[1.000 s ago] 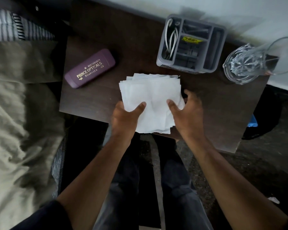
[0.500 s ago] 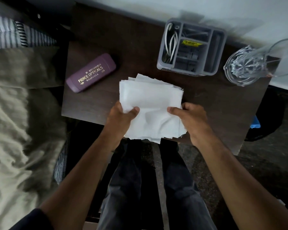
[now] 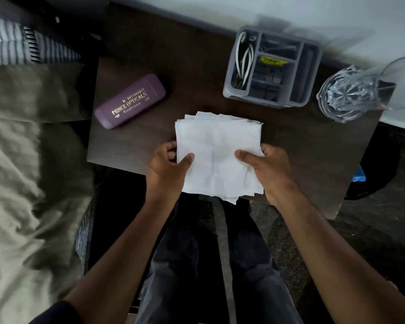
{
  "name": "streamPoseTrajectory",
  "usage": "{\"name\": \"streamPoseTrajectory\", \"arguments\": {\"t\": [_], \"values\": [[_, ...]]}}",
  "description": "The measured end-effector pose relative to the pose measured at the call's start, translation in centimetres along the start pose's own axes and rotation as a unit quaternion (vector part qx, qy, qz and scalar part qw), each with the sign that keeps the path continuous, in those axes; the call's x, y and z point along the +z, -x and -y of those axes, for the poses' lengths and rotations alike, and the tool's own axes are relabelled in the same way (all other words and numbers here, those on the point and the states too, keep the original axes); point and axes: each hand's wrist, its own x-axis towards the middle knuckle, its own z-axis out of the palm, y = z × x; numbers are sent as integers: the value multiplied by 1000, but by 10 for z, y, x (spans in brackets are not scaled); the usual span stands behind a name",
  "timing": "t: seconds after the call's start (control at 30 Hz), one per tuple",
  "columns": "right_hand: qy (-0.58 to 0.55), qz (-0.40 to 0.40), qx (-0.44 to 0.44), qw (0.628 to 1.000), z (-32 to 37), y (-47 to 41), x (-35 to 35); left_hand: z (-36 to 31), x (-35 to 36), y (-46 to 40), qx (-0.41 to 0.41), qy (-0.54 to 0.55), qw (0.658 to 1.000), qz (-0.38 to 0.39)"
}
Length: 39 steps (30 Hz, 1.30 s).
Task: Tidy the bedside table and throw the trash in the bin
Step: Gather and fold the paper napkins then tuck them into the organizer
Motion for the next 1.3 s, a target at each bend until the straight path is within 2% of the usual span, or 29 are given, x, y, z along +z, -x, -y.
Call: {"name": "streamPoseTrajectory", "arguments": {"t": [0.07,0.17,0.3,0.43,0.53,0.6,0.7,0.77,0.83,0.93,1.0,1.07,1.2,1.23,1.3], "values": [[3,-9,-12,1000,0,1,-1,0,2,2,-1,9,1000,-5],[20,12,-43,999,3,4,-3,-3,5,5,-41,48,997,47],[50,61,-125,989,6,17,-8,-8,10,8,-56,75,993,67],[77,75,-187,977,7,26,-25,-5,6,7,-65,139,982,110],[79,81,-192,975,8,26,-37,-3,1,10,-30,114,981,156],[72,74,-198,975,10,26,-43,-6,-1,13,-7,116,981,153],[-6,82,-161,984,12,22,-47,-12,0,16,50,111,976,180],[-50,96,-133,985,14,15,-45,-18,-1,16,40,128,970,204],[-51,102,-144,983,19,11,-39,-23,-1,14,40,131,965,224],[-56,95,-190,976,29,14,-31,-28,1,11,132,27,982,135],[-45,73,-222,971,33,16,-27,-33,2,13,208,19,975,76],[-33,45,-247,967,34,19,-22,-33,2,12,291,-19,956,37],[-58,28,-299,952,31,27,-17,-25,3,3,456,-48,889,-17],[-62,25,-303,951,29,27,-17,-21,5,0,473,-50,880,-22],[-52,19,-292,955,24,27,-17,-11,9,-2,459,-32,888,-3]]}}
